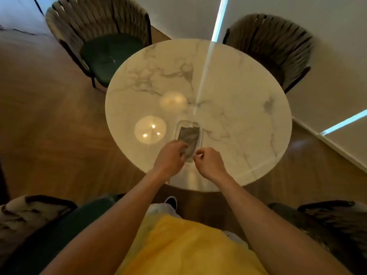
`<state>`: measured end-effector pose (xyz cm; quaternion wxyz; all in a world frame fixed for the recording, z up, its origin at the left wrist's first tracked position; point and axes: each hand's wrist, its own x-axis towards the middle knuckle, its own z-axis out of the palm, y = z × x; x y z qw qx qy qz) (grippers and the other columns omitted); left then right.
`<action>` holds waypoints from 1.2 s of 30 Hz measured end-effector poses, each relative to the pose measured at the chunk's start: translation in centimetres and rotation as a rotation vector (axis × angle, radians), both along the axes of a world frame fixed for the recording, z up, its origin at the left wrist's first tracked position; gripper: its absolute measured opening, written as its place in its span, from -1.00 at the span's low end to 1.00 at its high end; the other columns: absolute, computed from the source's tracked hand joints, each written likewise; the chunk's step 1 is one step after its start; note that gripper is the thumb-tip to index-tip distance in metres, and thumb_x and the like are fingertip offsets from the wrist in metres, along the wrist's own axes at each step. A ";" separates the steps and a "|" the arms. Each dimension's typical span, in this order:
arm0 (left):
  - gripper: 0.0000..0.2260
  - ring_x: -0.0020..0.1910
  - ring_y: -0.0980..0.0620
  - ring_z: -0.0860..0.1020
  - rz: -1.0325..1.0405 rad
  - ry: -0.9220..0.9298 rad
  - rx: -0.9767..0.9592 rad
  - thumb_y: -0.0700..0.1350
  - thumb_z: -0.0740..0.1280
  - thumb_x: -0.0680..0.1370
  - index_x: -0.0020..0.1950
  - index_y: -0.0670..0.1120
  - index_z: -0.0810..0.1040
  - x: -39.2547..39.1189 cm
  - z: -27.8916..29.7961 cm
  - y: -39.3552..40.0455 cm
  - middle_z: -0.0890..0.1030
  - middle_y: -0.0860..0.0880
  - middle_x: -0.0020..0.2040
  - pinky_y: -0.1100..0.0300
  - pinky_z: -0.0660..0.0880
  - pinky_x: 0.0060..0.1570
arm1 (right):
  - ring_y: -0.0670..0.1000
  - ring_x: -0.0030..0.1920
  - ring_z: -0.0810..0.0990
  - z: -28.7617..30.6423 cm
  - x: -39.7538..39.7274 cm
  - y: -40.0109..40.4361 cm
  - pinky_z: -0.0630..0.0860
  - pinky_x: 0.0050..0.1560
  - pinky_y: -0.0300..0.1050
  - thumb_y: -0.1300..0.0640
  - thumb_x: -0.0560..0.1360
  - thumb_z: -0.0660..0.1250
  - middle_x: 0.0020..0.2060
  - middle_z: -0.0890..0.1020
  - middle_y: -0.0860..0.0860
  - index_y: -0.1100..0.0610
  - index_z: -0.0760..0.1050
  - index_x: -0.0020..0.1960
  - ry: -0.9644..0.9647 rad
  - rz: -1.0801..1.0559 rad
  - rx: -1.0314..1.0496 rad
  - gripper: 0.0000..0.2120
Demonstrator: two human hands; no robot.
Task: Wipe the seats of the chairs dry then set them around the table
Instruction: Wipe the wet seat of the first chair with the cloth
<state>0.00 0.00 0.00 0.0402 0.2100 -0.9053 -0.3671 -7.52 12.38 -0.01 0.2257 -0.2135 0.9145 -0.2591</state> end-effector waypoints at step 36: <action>-0.78 0.03 0.12 0.59 -0.578 -0.247 0.614 -0.12 0.38 0.55 0.11 0.18 0.56 -10.7 4.9 1.4 0.61 0.11 0.01 0.22 0.59 -0.02 | -0.04 -0.07 0.66 6.4 -1.5 9.0 0.62 -0.07 -0.19 0.12 0.42 0.48 -0.14 0.66 0.02 0.11 0.57 -0.03 -0.281 -0.963 -0.673 -0.84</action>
